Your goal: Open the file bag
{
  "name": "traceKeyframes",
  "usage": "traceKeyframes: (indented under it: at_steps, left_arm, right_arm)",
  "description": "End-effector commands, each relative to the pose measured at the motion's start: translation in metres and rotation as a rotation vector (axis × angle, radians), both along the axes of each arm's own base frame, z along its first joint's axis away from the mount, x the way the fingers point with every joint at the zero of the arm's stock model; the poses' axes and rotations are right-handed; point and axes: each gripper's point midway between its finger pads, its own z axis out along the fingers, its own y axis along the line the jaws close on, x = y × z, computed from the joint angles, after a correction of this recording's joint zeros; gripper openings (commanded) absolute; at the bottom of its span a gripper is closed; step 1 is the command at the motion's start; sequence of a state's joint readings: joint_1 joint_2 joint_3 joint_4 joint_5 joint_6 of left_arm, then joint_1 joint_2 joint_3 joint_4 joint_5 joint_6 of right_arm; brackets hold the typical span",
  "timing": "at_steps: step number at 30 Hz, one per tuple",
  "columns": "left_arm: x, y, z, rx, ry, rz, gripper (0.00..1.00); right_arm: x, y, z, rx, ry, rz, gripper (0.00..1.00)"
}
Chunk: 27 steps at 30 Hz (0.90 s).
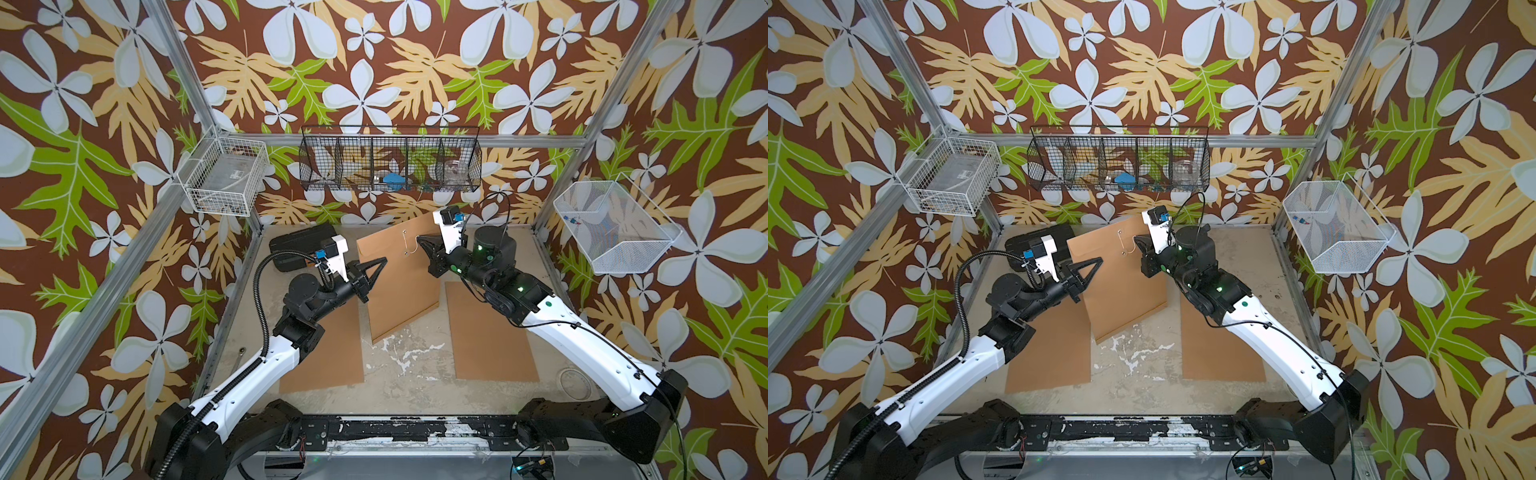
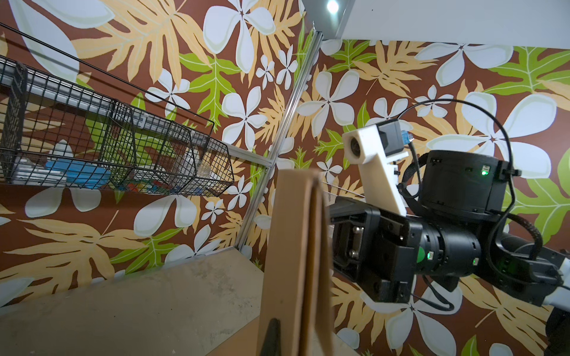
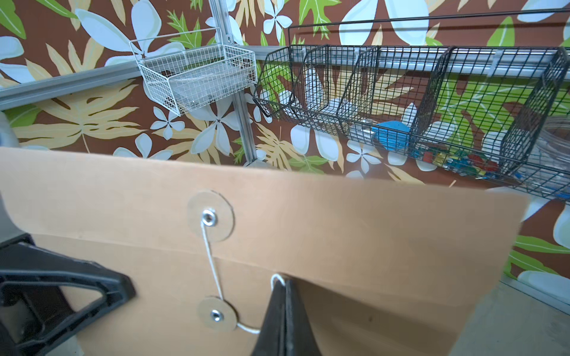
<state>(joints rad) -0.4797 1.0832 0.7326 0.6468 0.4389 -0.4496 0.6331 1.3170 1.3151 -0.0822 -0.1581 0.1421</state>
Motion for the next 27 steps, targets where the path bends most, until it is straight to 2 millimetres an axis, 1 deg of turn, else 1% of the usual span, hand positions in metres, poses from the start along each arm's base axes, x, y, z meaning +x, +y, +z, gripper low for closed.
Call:
traceKeyframes:
  at_steps: [1,7,21,27]
  left_arm:
    - [-0.001,-0.003,0.005,-0.004,-0.025,-0.016,0.00]
    - [0.004,-0.006,0.001,-0.002,-0.007,-0.024,0.00]
    - [0.006,-0.010,-0.003,-0.004,0.009,-0.040,0.00]
    - [0.007,-0.010,-0.003,-0.009,0.010,-0.039,0.00]
  right_arm:
    - [-0.006,0.008,0.009,0.024,-0.012,0.055,0.00]
    - [-0.012,0.016,0.009,0.028,-0.011,0.087,0.00]
    - [-0.022,0.043,0.015,0.048,-0.008,0.183,0.00]
    - [-0.026,0.049,0.016,0.056,-0.005,0.209,0.00]
